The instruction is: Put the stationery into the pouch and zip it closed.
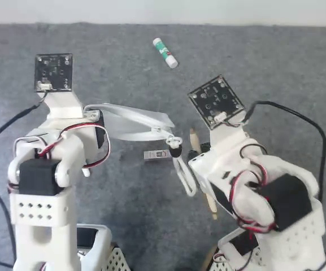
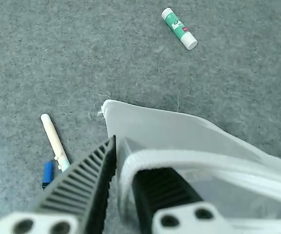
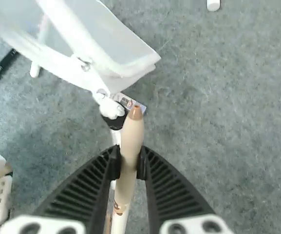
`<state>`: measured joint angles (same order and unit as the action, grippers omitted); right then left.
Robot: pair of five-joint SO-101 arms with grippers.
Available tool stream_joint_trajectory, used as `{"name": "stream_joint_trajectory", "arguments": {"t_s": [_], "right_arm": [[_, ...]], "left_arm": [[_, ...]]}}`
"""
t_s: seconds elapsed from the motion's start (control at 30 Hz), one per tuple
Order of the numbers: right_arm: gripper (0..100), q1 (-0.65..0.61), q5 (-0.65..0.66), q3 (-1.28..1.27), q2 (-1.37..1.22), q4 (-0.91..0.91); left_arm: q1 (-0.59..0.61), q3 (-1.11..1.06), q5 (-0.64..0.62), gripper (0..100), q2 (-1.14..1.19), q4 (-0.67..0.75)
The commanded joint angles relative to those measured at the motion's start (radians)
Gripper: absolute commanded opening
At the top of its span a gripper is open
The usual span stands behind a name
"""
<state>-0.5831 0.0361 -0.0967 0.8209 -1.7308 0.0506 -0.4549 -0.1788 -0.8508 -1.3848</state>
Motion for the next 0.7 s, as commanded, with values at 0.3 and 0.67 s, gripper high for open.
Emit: {"name": "stream_joint_trajectory", "arguments": {"t_s": [0.3, 0.67], "right_arm": [[0.7, -0.102, -0.388, 0.195, 0.042, 0.140], [0.7, -0.206, -0.485, 0.196, 0.042, 0.363]], "left_arm": [[0.041, 0.008, -0.103, 1, 0.002, 0.061], [0.064, -0.007, -0.101, 1, -0.002, 0.060]]}}
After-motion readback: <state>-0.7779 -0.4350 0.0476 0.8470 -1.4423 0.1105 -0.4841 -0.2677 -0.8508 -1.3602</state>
